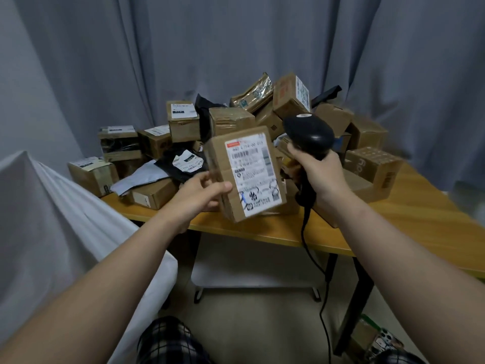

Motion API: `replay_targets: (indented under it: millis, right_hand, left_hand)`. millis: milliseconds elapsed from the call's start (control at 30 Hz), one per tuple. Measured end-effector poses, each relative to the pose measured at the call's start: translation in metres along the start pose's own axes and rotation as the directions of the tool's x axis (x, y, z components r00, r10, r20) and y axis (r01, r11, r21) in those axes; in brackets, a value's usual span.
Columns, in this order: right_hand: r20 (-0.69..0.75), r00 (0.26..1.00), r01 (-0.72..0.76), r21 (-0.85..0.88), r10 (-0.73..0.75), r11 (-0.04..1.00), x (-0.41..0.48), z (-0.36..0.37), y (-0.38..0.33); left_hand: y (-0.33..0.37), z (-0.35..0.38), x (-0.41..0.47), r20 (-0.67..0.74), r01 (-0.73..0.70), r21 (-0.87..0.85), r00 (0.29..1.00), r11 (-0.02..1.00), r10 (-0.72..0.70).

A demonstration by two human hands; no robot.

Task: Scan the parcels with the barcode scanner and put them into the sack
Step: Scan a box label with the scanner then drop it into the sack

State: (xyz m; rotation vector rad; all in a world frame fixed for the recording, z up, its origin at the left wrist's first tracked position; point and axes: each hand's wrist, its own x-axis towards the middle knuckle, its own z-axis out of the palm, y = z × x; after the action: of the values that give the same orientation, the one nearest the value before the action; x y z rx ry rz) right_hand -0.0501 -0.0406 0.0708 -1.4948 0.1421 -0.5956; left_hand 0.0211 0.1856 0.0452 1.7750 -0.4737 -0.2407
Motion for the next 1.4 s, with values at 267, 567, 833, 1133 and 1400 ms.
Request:
replay_targets:
  millis: [267,567,833,1133,1400]
  right_hand:
    - [0.161,0.975,0.183,-0.190,-0.154,0.965,-0.046,0.032,0.004]
    - [0.077,0.987,0.151,-0.211,-0.138,0.966,-0.055,0.042,0.022]
    - [0.076,0.987,0.159,-0.240,-0.145,0.958,-0.058,0.037,0.025]
    - [0.096,0.985,0.156,-0.187,-0.140,0.970,-0.065,0.031,0.022]
    - [0.115,0.983,0.165,-0.186,-0.145,0.969,-0.076,0.024,0.027]
  left_hand:
    - [0.007,-0.010,0.008,-0.269,-0.102,0.027,0.957,0.994,0.105]
    - [0.003,-0.005,0.013,-0.285,-0.105,0.062,0.951,0.993,0.118]
    - [0.001,-0.002,0.013,-0.289,-0.114,0.046,0.949,0.992,0.123]
    - [-0.002,-0.001,0.013,-0.282,-0.125,0.051,0.950,0.991,0.134]
    - [-0.004,0.002,0.010,-0.277,-0.134,0.020,0.952,0.991,0.134]
